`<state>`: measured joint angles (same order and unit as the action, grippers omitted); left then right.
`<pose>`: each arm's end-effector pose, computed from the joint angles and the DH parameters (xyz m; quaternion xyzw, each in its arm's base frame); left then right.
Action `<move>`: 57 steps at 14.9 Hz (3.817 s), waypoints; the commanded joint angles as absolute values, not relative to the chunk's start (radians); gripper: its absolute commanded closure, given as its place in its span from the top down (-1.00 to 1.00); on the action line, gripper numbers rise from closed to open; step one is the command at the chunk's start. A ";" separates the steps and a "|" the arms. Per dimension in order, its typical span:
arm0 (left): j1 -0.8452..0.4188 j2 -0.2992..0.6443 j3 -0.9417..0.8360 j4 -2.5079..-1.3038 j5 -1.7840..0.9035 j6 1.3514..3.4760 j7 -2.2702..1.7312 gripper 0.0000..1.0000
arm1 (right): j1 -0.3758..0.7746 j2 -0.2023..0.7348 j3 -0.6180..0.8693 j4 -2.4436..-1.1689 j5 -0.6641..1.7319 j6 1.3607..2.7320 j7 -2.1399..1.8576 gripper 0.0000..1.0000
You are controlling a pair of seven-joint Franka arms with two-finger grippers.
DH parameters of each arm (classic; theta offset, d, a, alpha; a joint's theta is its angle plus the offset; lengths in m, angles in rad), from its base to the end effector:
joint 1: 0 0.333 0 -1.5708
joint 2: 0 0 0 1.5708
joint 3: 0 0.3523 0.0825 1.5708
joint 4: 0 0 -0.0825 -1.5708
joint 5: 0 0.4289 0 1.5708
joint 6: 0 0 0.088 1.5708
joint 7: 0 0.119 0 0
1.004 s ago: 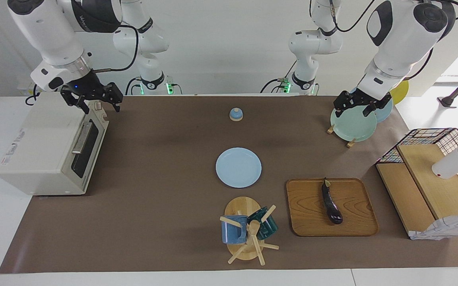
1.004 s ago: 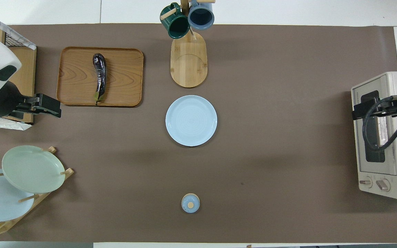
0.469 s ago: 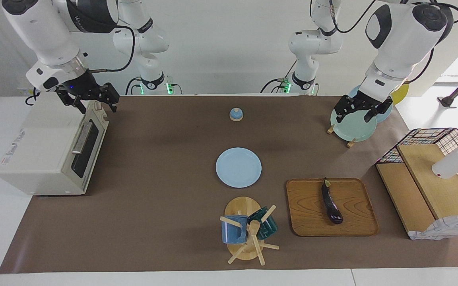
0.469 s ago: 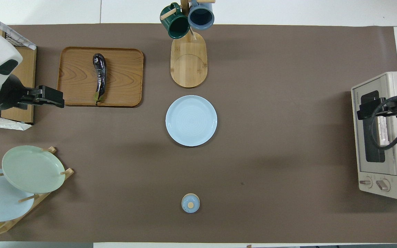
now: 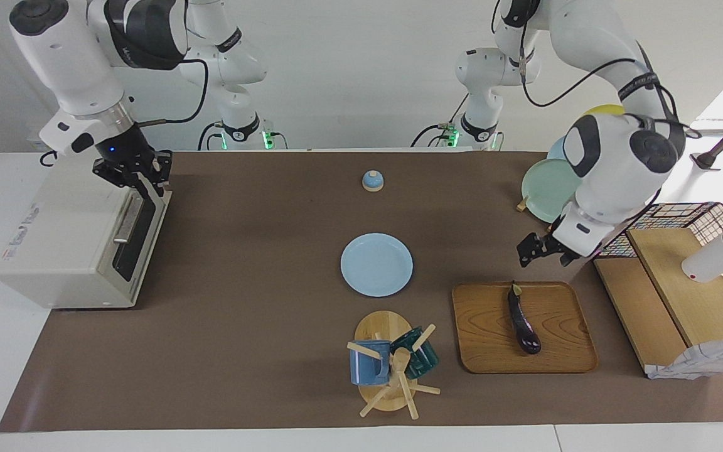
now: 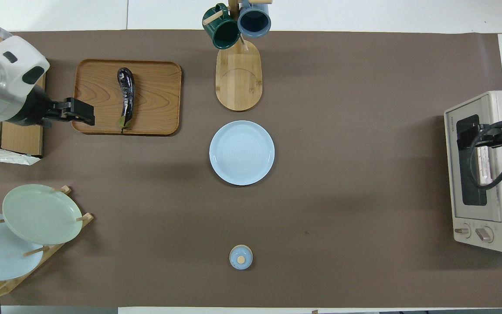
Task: Put eggplant into oven
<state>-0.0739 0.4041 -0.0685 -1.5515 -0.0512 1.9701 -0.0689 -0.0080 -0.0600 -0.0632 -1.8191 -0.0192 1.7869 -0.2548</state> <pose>0.7255 -0.1014 0.4230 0.9990 -0.0241 0.0037 0.0377 0.5876 -0.0446 0.5738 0.9955 0.0936 0.0124 0.0097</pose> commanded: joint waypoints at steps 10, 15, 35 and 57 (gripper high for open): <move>-0.095 0.560 -0.064 -1.611 -0.021 2.249 0.001 1.00 | -0.072 -0.008 -0.060 -1.945 -0.255 1.881 0.038 -1.00; -0.097 0.557 -0.066 -1.625 -0.023 2.252 0.012 0.67 | -0.066 -0.008 -0.057 -2.011 -0.253 1.957 0.040 -1.00; -0.584 0.282 -0.071 -1.805 -0.160 2.173 -0.485 -1.00 | 0.035 0.153 -0.049 -2.212 -0.058 2.335 0.083 -1.00; -0.424 0.269 -0.061 -1.717 -0.158 2.044 -0.382 1.00 | 0.323 0.186 0.021 -1.916 0.064 2.169 0.325 1.00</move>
<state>-0.4855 0.3128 -0.0602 -1.7706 -0.1442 2.1642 -0.4446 0.2712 0.1728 0.0191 -1.9602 0.0380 2.1727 0.2722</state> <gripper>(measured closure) 0.000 0.000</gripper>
